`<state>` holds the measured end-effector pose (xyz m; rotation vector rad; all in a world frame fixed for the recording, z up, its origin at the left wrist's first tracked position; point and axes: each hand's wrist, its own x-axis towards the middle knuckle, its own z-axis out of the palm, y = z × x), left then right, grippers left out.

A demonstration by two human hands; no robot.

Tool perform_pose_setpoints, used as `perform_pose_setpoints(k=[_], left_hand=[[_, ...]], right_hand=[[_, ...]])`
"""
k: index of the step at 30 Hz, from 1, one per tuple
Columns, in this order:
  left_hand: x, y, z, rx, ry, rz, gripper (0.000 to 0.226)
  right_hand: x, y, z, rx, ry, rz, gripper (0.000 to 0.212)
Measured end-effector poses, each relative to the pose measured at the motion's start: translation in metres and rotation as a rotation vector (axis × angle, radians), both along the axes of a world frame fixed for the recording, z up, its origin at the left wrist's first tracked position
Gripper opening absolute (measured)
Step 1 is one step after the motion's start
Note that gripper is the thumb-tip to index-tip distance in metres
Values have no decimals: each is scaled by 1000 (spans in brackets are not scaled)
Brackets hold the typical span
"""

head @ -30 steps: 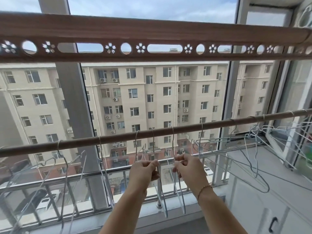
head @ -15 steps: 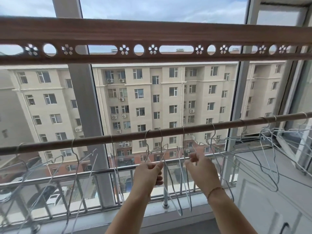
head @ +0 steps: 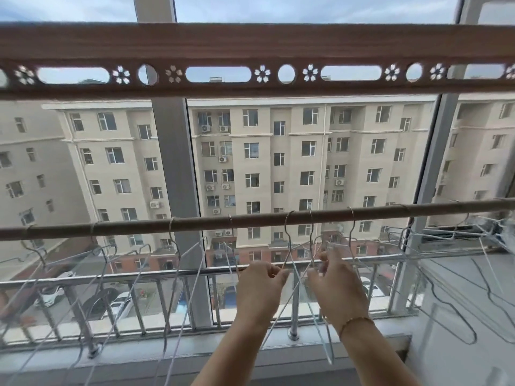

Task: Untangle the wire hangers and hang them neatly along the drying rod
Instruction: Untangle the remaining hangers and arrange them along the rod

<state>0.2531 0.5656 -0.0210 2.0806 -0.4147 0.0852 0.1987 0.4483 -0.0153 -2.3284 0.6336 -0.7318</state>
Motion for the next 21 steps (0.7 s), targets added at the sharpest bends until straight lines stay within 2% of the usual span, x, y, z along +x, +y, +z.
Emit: perform_pose_setpoints(k=[5, 21], left_hand=[[1, 6, -4, -29, 51, 17, 28], [1, 32, -12, -176, 104, 126, 27]], right_hand=[[1, -1, -7, 16, 57, 9, 10], [5, 9, -7, 80, -27, 87, 15]])
